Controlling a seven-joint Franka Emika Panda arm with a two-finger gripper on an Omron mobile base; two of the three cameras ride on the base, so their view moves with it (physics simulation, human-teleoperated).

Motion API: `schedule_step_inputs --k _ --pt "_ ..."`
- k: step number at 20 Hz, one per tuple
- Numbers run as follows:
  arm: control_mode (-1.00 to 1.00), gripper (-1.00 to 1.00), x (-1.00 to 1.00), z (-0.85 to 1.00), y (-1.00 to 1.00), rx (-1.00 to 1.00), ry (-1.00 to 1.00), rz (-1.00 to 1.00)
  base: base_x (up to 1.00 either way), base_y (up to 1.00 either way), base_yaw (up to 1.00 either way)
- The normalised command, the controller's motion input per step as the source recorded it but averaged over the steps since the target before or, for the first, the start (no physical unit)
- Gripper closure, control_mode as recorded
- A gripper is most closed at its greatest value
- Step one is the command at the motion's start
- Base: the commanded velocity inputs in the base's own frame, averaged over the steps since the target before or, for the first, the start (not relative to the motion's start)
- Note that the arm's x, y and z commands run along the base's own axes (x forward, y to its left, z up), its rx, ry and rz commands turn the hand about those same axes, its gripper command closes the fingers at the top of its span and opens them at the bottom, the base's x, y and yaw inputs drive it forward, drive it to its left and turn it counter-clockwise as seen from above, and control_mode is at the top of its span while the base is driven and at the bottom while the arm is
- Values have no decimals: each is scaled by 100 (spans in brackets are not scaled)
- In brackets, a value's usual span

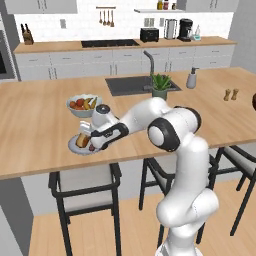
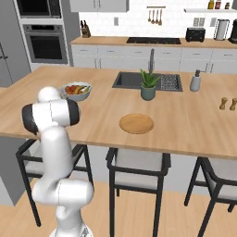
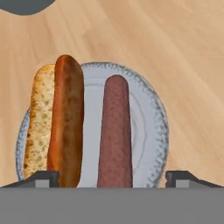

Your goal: Place one bun and one sausage from the bowl on each plate.

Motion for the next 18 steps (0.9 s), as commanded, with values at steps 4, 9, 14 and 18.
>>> schedule_step_inputs --k 4,9,14,18 --pt "-100 -100 -89 96 -79 0 -3 0 0 0 0" --pt "-100 -100 -99 100 -77 -3 -3 0 0 0 0" --pt "-100 -100 -100 62 -58 -16 5 14 0 0 0" --pt "-100 -100 -100 0 -1 -38 29 40 0 0 0"
